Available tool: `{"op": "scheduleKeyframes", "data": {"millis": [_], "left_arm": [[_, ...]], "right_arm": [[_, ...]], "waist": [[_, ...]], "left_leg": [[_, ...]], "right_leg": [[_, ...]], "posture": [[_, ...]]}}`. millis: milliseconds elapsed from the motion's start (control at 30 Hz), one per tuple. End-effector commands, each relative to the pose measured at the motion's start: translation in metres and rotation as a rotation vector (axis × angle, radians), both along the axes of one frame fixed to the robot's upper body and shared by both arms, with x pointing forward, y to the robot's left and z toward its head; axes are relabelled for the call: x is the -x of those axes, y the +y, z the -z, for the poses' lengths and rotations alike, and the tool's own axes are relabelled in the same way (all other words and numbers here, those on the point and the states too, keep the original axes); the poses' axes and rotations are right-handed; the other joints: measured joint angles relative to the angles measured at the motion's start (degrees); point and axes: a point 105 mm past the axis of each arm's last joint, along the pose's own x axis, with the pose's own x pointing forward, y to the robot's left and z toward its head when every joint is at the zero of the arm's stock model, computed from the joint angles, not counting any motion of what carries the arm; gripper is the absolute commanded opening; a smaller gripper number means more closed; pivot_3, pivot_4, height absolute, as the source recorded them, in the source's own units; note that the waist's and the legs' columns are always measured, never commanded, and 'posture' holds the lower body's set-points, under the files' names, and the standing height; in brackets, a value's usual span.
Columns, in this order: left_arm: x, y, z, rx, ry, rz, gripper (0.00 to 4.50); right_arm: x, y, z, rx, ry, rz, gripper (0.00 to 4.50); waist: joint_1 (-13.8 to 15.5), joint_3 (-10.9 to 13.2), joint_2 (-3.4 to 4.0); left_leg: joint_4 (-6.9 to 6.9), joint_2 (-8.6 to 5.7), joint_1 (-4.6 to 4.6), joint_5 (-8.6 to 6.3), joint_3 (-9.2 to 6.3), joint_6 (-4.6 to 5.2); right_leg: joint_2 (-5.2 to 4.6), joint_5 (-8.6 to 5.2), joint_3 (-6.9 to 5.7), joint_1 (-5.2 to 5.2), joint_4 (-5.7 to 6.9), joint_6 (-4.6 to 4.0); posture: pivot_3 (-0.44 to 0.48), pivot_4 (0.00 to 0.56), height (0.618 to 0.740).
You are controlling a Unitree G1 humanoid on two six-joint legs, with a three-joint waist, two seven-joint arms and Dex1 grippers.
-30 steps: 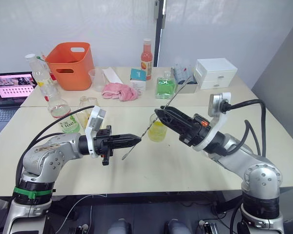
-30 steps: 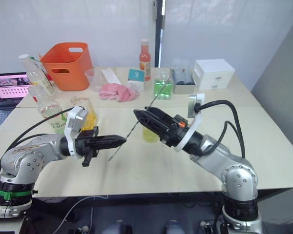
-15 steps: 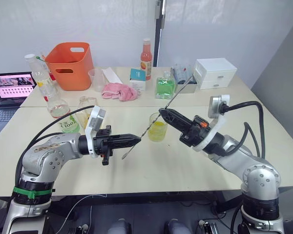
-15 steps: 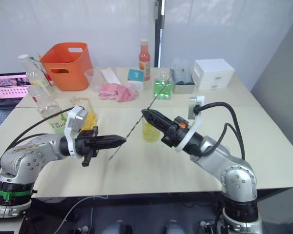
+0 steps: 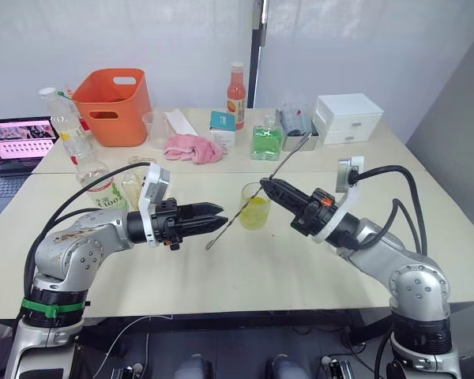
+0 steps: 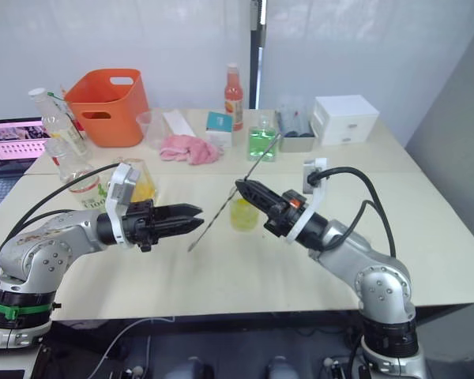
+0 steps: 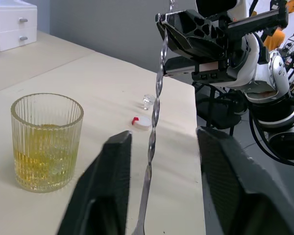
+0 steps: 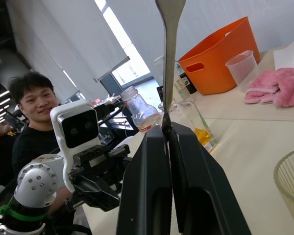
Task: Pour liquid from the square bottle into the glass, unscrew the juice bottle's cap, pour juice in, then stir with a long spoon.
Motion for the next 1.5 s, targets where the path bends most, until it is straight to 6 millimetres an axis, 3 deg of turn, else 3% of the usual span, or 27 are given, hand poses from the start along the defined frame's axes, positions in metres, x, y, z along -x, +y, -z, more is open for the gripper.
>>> {"op": "scheduleKeyframes", "data": {"millis": [33,133,233,333,400,600,800,1067,1267,1500], "left_arm": [[0.0,0.006,-0.004,-0.016,-0.076,-0.046,3.68],[-0.005,0.016,0.009,-0.074,-0.104,-0.131,4.48],[-0.007,0.022,0.015,-0.097,-0.118,-0.167,4.48],[-0.008,0.025,0.022,-0.101,-0.141,-0.239,4.48],[-0.008,0.026,0.023,-0.099,-0.15,-0.258,4.48],[-0.005,0.023,0.026,-0.098,-0.164,-0.271,4.48],[-0.005,0.024,0.028,-0.1,-0.174,-0.294,4.48],[-0.004,0.022,0.032,-0.11,-0.167,-0.292,4.48],[-0.004,0.022,0.032,-0.112,-0.17,-0.292,4.48],[-0.003,0.02,0.035,-0.109,-0.163,-0.291,4.48]], "right_arm": [[-0.002,-0.012,-0.023,-0.021,-0.09,0.043,0.0],[-0.006,-0.023,-0.041,-0.016,-0.146,0.079,0.0],[-0.008,-0.028,-0.051,-0.013,-0.174,0.094,0.0],[-0.023,-0.045,-0.081,0.053,-0.268,0.207,0.0],[-0.028,-0.05,-0.087,0.079,-0.289,0.241,0.0],[-0.045,-0.048,-0.078,0.237,-0.318,0.284,0.0],[-0.058,-0.031,-0.06,0.386,-0.339,0.252,0.0],[-0.081,-0.007,-0.054,0.427,-0.342,0.209,0.0],[-0.097,-0.01,-0.048,0.512,-0.374,0.237,0.0],[-0.091,-0.018,-0.047,0.621,-0.409,0.22,0.0]], "waist": [[0.0,0.0,0.0],[-0.1,0.0,0.01],[0.0,0.0,0.02],[0.0,0.0,0.06],[0.3,0.0,0.05],[0.2,0.0,0.04],[0.0,0.0,0.05],[-0.1,0.0,0.05],[0.2,0.0,0.05],[0.2,0.0,0.06]], "left_leg": [[0.0,0.0,0.0,0.0,0.01,0.0],[-0.03,0.0,0.0,0.0,0.02,0.0],[-0.04,0.02,0.0,0.0,0.04,0.0],[-0.01,-0.01,-0.02,0.0,0.06,0.0],[-0.01,-0.02,-0.01,-0.01,0.08,0.01],[-0.05,0.0,-0.04,-0.01,0.09,0.01],[-0.05,0.01,-0.05,-0.01,0.08,0.02],[-0.05,0.01,-0.03,-0.01,0.09,0.01],[-0.05,-0.03,-0.07,-0.01,0.08,0.02],[-0.05,-0.02,-0.05,-0.01,0.07,0.02]], "right_leg": [[0.0,0.0,0.0,0.0,0.0,0.0],[0.0,0.0,0.01,-0.01,-0.02,0.0],[-0.01,0.0,0.01,-0.03,-0.02,-0.01],[-0.05,0.0,0.01,-0.03,-0.03,-0.01],[-0.09,0.01,0.04,-0.02,-0.04,0.0],[-0.06,0.01,0.0,-0.03,-0.11,-0.01],[-0.06,0.01,0.01,-0.05,-0.09,-0.01],[-0.05,0.02,0.0,-0.07,-0.05,-0.01],[-0.09,0.02,-0.03,-0.07,-0.08,-0.01],[-0.09,0.02,-0.03,-0.07,-0.06,-0.01]], "posture": [[0.0,0.15,0.715],[0.0,0.15,0.715],[0.0,0.15,0.715],[0.0,0.15,0.715],[0.0,0.15,0.715],[0.0,0.15,0.715],[0.0,0.15,0.715],[0.0,0.15,0.715],[0.0,0.15,0.715],[0.0,0.15,0.715]]}}
